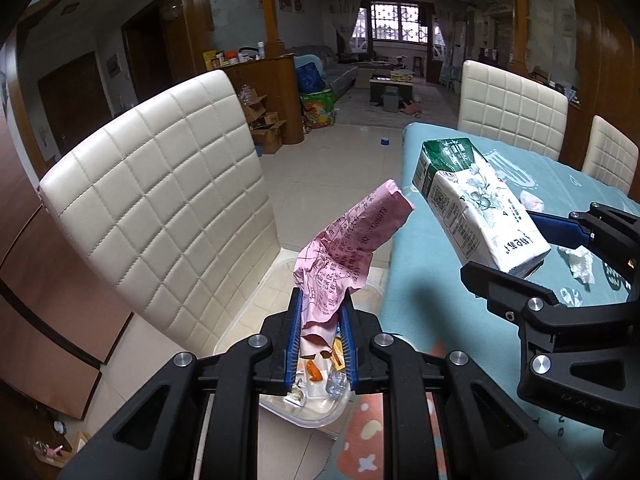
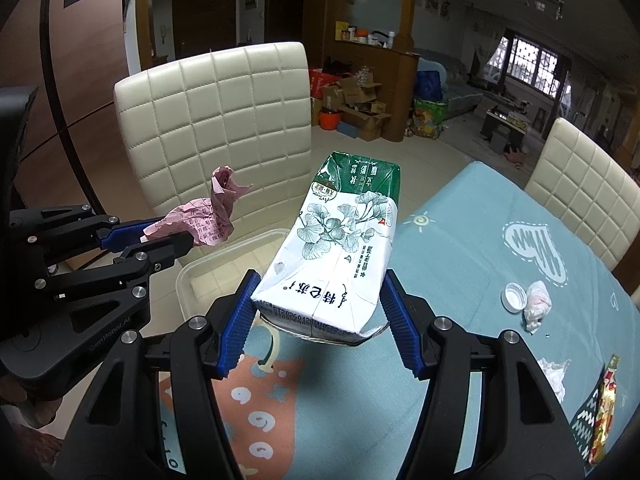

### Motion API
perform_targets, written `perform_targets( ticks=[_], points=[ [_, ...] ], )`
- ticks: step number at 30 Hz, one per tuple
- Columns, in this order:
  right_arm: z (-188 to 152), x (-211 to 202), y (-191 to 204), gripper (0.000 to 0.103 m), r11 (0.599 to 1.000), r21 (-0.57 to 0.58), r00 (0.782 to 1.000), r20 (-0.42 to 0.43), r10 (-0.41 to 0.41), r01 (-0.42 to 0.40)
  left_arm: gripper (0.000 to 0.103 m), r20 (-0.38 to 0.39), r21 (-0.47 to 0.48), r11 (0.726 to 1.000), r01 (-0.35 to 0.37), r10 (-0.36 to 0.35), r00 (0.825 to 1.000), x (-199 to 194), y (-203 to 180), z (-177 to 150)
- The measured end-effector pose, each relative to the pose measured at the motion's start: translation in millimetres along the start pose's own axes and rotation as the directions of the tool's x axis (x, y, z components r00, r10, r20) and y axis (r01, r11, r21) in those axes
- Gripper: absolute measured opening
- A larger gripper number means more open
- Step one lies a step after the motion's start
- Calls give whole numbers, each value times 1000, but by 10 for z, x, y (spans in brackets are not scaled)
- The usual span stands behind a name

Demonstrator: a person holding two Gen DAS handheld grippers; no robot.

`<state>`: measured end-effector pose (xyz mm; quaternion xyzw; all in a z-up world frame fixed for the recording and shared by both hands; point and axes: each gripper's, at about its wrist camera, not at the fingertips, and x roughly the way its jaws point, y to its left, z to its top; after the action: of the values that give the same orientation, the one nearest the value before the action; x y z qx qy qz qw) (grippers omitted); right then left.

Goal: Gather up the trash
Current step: 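Carry the pink receipt and white-green carton over the clear bin, then open the left tool to drop the receipt while the right tool releases the carton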

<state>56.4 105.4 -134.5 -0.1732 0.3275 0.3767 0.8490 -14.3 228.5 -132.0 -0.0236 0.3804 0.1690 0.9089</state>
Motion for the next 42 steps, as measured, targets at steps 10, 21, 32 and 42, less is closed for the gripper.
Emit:
perform_targets(
  ticks=[10, 21, 32, 42],
  points=[
    [107, 163, 64, 63, 999, -30, 1000, -11, 22, -23, 18, -10, -27, 999, -19, 19, 1000, 121, 124, 35],
    [161, 320, 17, 63, 998, -38, 999, -27, 40, -41, 18, -31, -48, 998, -36, 34, 999, 253, 158, 86],
    [155, 493, -112, 63, 999, -1, 998, -56, 36, -36, 74, -39, -107, 992, -61, 57, 998, 339, 192, 117],
    [204, 644, 16, 63, 995, -22, 993, -77, 93, -95, 75, -71, -142, 981, -129, 119, 990, 364, 391, 35]
  ],
)
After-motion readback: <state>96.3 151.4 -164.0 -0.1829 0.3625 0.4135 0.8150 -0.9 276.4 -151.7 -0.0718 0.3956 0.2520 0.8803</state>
